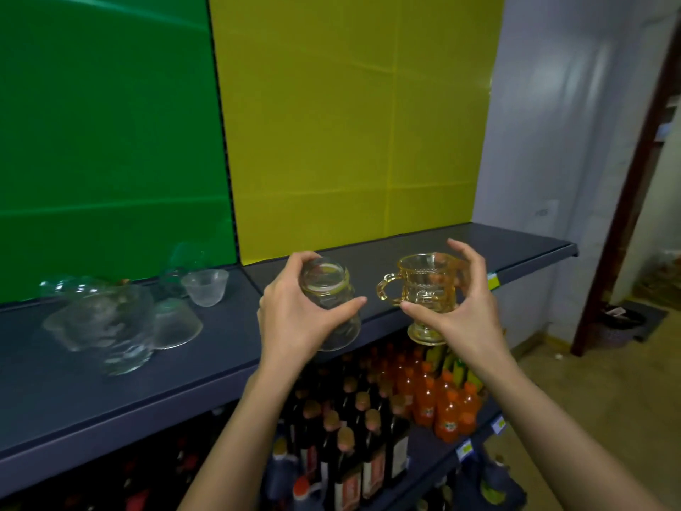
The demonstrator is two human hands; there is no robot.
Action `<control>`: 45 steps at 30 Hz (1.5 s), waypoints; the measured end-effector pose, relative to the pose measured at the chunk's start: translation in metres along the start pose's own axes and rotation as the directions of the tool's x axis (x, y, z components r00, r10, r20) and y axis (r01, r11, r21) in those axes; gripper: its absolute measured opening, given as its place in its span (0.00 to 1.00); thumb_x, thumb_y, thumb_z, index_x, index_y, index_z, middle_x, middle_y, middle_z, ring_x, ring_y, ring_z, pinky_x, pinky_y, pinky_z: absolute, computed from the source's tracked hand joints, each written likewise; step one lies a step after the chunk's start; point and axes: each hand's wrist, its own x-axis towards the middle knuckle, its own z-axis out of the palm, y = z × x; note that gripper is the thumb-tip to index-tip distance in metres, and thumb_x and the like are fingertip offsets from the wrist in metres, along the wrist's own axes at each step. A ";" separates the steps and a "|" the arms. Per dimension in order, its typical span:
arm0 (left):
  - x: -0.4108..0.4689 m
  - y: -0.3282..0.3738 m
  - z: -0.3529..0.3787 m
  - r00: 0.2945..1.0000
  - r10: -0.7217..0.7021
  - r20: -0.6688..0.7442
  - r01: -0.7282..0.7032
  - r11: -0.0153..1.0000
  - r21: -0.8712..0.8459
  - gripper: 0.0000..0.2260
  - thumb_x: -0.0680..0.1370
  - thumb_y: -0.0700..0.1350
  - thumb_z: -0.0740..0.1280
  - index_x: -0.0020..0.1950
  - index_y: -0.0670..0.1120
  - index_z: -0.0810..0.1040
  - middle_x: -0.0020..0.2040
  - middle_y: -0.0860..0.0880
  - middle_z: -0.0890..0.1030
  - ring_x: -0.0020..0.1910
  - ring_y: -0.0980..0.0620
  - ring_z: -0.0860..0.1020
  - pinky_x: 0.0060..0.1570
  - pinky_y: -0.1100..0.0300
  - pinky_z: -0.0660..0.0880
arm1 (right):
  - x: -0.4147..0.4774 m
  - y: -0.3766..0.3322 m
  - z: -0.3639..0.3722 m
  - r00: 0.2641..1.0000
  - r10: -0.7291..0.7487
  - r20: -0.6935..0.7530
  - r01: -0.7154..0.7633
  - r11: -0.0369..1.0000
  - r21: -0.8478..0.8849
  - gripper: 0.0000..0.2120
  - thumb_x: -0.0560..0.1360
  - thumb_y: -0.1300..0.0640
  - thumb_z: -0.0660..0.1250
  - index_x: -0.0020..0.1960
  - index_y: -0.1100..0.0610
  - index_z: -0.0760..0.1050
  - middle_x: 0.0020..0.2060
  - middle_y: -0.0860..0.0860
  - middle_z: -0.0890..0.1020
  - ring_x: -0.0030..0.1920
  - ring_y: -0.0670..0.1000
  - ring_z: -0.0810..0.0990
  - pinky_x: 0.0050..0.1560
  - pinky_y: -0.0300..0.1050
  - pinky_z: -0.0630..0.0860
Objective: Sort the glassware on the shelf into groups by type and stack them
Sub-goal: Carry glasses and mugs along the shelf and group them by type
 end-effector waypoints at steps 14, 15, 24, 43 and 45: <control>0.076 -0.006 0.139 1.000 0.005 0.012 -0.006 0.999 0.038 0.31 0.55 0.57 0.79 0.53 0.52 0.73 0.48 0.55 0.80 0.51 0.50 0.79 0.53 0.53 0.75 | 0.113 0.111 -0.043 0.998 0.055 0.020 -0.055 0.998 -0.015 0.46 0.60 0.56 0.79 0.71 0.47 0.58 0.58 0.41 0.73 0.58 0.41 0.73 0.55 0.30 0.69; 0.082 -0.007 0.145 1.000 0.009 0.018 -0.010 0.999 0.042 0.31 0.55 0.57 0.79 0.53 0.51 0.72 0.47 0.55 0.80 0.51 0.50 0.78 0.53 0.54 0.75 | 0.124 0.118 -0.043 0.998 0.056 0.033 -0.055 0.998 -0.011 0.46 0.60 0.56 0.79 0.71 0.48 0.59 0.59 0.43 0.73 0.58 0.41 0.73 0.52 0.27 0.70; 0.113 -0.011 0.192 0.995 -0.033 0.099 0.019 0.989 0.146 0.31 0.56 0.59 0.77 0.49 0.48 0.66 0.45 0.54 0.76 0.46 0.54 0.74 0.42 0.66 0.65 | 0.184 0.184 -0.035 0.993 0.072 0.094 -0.079 0.995 0.067 0.42 0.59 0.59 0.80 0.68 0.49 0.63 0.57 0.46 0.76 0.59 0.47 0.75 0.60 0.42 0.73; 0.137 -0.021 0.279 0.848 -0.495 -0.188 0.487 0.869 -0.089 0.28 0.59 0.61 0.75 0.48 0.46 0.71 0.44 0.50 0.78 0.40 0.53 0.76 0.41 0.59 0.72 | 0.278 0.274 -0.053 0.927 0.015 0.375 -0.072 0.987 0.140 0.41 0.59 0.59 0.80 0.65 0.49 0.63 0.58 0.49 0.75 0.56 0.47 0.75 0.55 0.39 0.71; 0.136 -0.023 0.288 0.835 -0.516 -0.191 0.502 0.856 -0.122 0.32 0.53 0.66 0.75 0.46 0.48 0.70 0.44 0.47 0.79 0.42 0.48 0.80 0.45 0.51 0.77 | 0.282 0.277 -0.056 0.917 0.008 0.399 -0.067 0.989 0.133 0.42 0.59 0.59 0.80 0.66 0.50 0.62 0.60 0.50 0.74 0.58 0.49 0.75 0.58 0.41 0.71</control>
